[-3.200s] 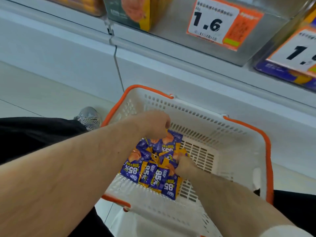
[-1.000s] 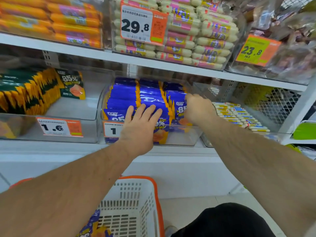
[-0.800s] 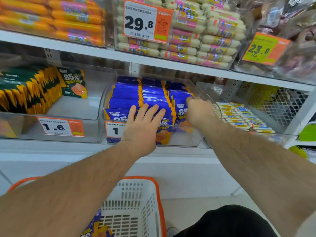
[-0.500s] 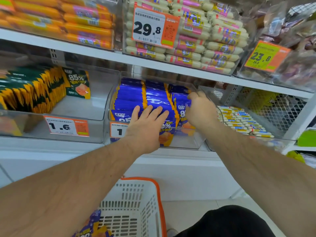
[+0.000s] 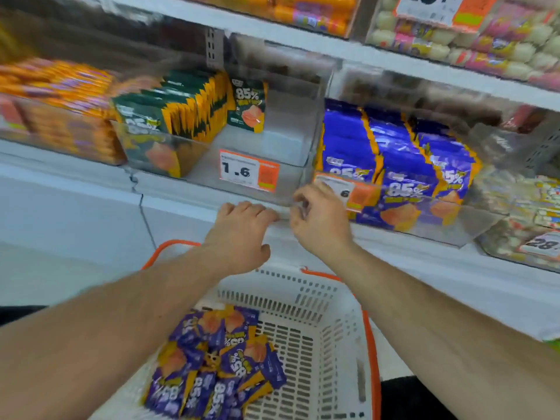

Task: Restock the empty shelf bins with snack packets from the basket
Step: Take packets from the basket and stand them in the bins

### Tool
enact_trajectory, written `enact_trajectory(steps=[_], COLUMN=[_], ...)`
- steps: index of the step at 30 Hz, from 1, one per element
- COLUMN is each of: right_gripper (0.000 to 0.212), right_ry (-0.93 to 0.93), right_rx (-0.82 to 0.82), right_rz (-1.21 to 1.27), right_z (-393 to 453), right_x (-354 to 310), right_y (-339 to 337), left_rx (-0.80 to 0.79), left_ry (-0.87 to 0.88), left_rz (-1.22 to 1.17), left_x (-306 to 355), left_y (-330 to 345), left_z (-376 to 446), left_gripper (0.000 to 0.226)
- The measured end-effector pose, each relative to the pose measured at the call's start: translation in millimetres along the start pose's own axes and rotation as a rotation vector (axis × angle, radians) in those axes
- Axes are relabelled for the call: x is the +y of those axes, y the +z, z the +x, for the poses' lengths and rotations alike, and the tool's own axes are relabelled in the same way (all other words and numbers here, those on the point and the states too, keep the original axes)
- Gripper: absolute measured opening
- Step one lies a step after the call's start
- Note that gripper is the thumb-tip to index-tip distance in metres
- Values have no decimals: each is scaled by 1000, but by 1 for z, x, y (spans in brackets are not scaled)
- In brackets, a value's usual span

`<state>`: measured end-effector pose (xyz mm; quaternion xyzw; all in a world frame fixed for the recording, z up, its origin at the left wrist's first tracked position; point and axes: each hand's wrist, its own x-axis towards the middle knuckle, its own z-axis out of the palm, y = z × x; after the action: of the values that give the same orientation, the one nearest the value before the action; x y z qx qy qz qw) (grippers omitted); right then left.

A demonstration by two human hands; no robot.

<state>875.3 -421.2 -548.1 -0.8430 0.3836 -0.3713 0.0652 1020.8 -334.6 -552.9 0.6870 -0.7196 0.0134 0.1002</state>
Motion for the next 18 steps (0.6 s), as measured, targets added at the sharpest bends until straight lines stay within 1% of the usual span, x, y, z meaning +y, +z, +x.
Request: enact_trajectory(steps=[2,4,6,7,8,9,10,11,13,14,15,16,18], right_gripper=[19,25,27,20,9,11,21,25,21,14,15,29,44], right_ry=[83,172,222,261,296,353,402,441,504,549,622,699,789], right_rx=[-231,-511,-765,-879,-984,-1083,-1168,-1254,-1354,-1389,-1408,-1411,-1392], right_rz=[-26,-84,-136,-127,-94,-62,-33,-25,8,40,71,99,135], right_z=[-15,-33,-51,-61,-73,-85,-99,-114,-140,-152,-163,-172,-184], right_x=[-7,-12,-20,-26,-31,-36,-38,-41,-43,-44,-45,-45,-49], right_y=[37,74,109,124,139,155,171,184,209,221,232,242,258], left_rx=[-234,-405,-534,-585,-628,-669,-707,-750,-818,-847,-878,-900,-925], left_ry=[-70,-123,-173,-188,-201,-212,-221,-226,-227,-224,-221,-220,-251], left_rz=[25,46,61,48,24,-4,-38,-75,-130,-144,-157,-171,-199], left_x=[-28,-55,-78,-88,-95,-101,-106,-109,-113,-115,-119,-122,-128], left_y=[2,6,11,15,19,23,28,33,44,49,56,62,71], left_z=[-16,-31,-42,-47,-50,-53,-54,-55,-56,-57,-59,-61,-65], left_gripper=[52,47,46,46,47,49,51,53,53,48,37,27,26])
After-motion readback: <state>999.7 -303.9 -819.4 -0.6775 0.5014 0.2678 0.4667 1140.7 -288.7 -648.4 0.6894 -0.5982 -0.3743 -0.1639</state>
